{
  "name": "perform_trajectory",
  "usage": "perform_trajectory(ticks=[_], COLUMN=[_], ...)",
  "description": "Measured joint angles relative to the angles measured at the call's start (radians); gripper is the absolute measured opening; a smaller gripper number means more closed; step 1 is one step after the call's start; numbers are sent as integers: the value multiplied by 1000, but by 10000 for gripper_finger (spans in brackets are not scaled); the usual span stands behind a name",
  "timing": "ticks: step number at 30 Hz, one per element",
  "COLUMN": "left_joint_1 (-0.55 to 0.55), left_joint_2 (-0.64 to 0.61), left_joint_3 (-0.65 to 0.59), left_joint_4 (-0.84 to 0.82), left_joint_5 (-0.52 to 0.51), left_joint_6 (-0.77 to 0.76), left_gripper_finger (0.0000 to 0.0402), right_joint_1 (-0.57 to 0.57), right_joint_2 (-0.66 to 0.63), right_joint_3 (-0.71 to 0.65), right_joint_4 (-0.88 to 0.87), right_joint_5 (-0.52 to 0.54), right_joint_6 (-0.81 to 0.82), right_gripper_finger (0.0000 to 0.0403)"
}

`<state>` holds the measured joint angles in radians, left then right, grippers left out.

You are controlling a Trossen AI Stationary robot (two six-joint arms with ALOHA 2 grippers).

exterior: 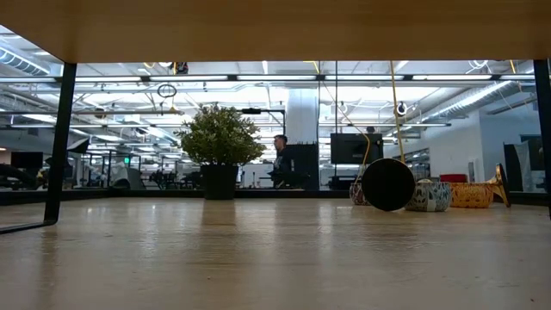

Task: Pick & Place candle stick holders
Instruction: Put the left gold candle holder on the shelf

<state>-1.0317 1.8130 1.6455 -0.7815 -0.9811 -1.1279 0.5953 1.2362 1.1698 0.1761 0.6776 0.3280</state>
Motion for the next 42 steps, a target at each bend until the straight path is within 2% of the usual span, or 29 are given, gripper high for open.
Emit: perform_trajectory(ticks=[14, 24, 29, 33, 35, 39, 41, 42], left_joint_1=[9, -42, -82, -113, -121, -106, -76, -59], left_joint_2=[-5, -65, -98, -130, -140, -162, -181, -204], left_joint_3=[-1, -1, -1, 0, 0, 0, -18, -45], left_joint_4=[-9, -27, -87, -294, -431, -756, -797, -780], left_joint_5=[39, 48, 179, 321, 327, 268, 189, 108], left_joint_6=[-41, -75, -138, -338, -450, -780, -961, -979], left_gripper_finger=[208, 218, 218, 218, 218, 218, 218, 218], right_joint_1=[0, 0, 0, 0, 0, 0, 0, 0], right_joint_2=[0, 0, 0, 0, 0, 0, 0, 0], right_joint_3=[0, 1, 1, 1, 1, 1, 1, 1], right_joint_4=[0, 0, 0, 0, -1, 0, 0, 0], right_joint_5=[2, 2, 2, 2, 2, 2, 2, 2], right_joint_6=[0, 0, 0, -1, -1, 0, -1, -1], right_gripper_finger=[164, 164, 164, 164, 164, 164, 164, 164])
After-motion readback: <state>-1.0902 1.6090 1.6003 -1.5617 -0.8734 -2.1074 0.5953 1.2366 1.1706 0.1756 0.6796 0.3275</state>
